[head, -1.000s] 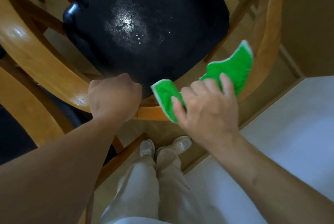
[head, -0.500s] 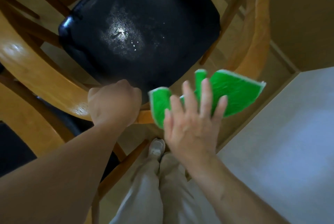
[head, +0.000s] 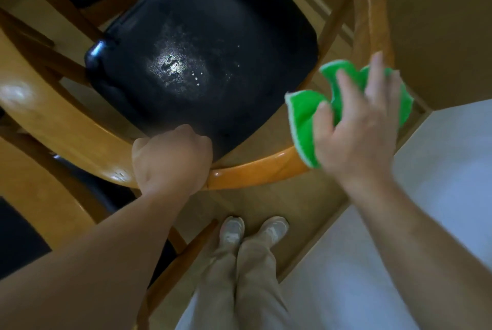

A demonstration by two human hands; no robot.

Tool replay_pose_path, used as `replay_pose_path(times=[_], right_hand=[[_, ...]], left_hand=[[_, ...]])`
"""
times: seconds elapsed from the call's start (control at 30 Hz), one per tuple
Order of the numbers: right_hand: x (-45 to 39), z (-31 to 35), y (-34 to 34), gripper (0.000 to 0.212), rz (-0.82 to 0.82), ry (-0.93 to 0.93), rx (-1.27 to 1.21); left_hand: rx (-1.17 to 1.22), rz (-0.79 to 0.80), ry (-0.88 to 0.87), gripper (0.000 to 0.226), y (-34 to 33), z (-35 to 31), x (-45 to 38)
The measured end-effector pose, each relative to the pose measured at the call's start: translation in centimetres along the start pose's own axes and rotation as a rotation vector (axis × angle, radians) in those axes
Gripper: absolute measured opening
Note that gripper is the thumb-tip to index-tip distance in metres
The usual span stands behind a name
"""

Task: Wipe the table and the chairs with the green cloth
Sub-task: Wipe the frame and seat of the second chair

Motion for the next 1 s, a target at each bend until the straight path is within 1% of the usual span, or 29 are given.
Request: replay_pose_path(times=[0.07, 0.13, 0.23, 0.4, 0.5, 0.57, 0.63, 0.67, 0.7, 0.77, 0.87, 1.0], right_hand=[[-2.9, -2.7, 0.1, 0.06, 0.029, -0.196, -0.2], [-3.8, -4.0, -0.1, 0.064, 0.016, -0.338, -0.311], [-2.2, -3.9, 0.0, 0.073, -0.055, -0.419, -0.396], [3.4, -1.4, -0.9, 0.097, -0.1, -0.529, -0.423], [7.6, 1.2, -2.6, 0.102, -0.12, -0.595, -0.579], [10.5, 3.1, -5.4, 0.096, -0.054, -0.727, -0.775], [13.0, 5.7, -9.0, 0.085, 0.123, -0.859, -0.972], [13.9, 6.8, -10.3, 0.081, 0.186, -0.898, -1.043], [14.4, 7.2, -11.3, 0.078, 0.206, -0.937, -1.102], [14.2, 6.7, -11.6, 0.076, 0.152, -0.983, -1.187], [12.7, 4.3, -10.2, 0.07, -0.018, -0.986, -1.238], [11.2, 1.6, -8.0, 0.052, -0.122, -1.004, -1.156]], left_hand=[[0.0, -0.004, 0.0, 0.033, 0.1, -0.1, 0.1], [-0.005, -0.006, -0.011, 0.034, 0.2, -0.3, 0.1], [-0.021, -0.001, -0.034, 0.036, 0.1, -0.5, 0.4], [-0.02, -0.017, -0.046, 0.037, 0.3, -0.7, 0.5], [-0.016, -0.023, -0.045, 0.038, 0.3, -0.8, 0.6], [-0.009, -0.023, -0.041, 0.038, 0.3, -0.8, 0.6], [-0.009, -0.009, -0.034, 0.037, 0.2, -0.6, 0.6], [-0.011, -0.003, -0.031, 0.037, 0.1, -0.5, 0.6], [-0.01, -0.001, -0.028, 0.036, 0.1, -0.4, 0.6], [-0.012, -0.004, -0.021, 0.035, 0.1, -0.4, 0.6], [-0.018, -0.007, -0.027, 0.036, 0.0, -0.5, 0.6], [-0.009, -0.009, -0.042, 0.037, 0.0, -0.7, 0.7]])
Point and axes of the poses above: each hand's wrist, its own x-axis away from the middle knuckle, its own y-axis out of the back of the hand, z = x × y, the point moved 9 cm from there along -x, towards the middle knuckle, and after that the axes turned 2 degrees about x, right-handed, at the moved point
